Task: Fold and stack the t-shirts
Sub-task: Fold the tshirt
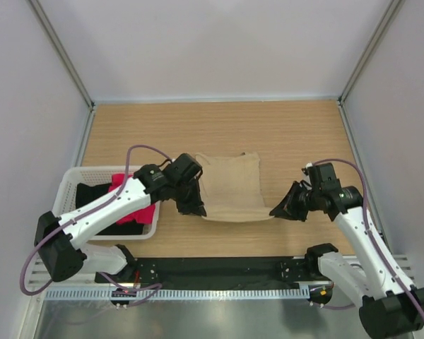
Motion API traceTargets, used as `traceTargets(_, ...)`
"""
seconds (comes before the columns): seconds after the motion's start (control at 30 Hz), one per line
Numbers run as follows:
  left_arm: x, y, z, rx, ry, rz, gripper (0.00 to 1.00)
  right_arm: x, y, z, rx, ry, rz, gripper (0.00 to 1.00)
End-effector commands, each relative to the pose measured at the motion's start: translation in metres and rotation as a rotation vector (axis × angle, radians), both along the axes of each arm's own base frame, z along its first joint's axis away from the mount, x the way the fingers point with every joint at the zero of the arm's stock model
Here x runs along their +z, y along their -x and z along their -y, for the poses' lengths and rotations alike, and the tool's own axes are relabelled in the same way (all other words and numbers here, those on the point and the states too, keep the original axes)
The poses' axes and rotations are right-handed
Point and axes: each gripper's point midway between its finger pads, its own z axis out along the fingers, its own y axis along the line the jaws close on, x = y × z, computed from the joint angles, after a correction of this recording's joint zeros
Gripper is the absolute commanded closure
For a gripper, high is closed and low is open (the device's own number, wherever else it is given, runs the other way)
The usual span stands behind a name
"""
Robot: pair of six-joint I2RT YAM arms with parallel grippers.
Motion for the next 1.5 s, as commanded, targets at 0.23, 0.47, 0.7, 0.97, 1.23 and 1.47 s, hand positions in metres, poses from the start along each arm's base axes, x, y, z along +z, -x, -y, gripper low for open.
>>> traceTargets(0.23, 0.012, -0.076, -0.016, 0.079, -0.078, 0.014, 1.0, 0.041, -0.103, -0.017, 0.028, 0.015, 0.094, 0.99)
traceTargets(0.47, 0.002, -0.136, -0.008, 0.069, -0.082, -0.033, 0.99, 0.042, -0.154, -0.027, 0.05, 0.009, 0.096, 0.99)
traceTargets(0.7, -0.004, -0.173, -0.007, 0.073, -0.078, -0.038, 0.98, 0.041, -0.193, -0.033, 0.051, -0.006, 0.092, 0.99)
traceTargets(0.97, -0.01, -0.206, -0.014, 0.085, -0.079, -0.027, 0.97, 0.03, -0.226, -0.039, 0.038, -0.03, 0.082, 0.99)
traceTargets(1.23, -0.029, -0.229, -0.011, 0.061, -0.078, -0.044, 0.96, 0.011, -0.254, -0.039, 0.018, -0.034, 0.061, 0.99)
traceTargets(1.47, -0.043, -0.249, -0.002, 0.048, -0.051, -0.038, 0.94, -0.003, -0.268, -0.037, -0.001, -0.028, 0.033, 0.99)
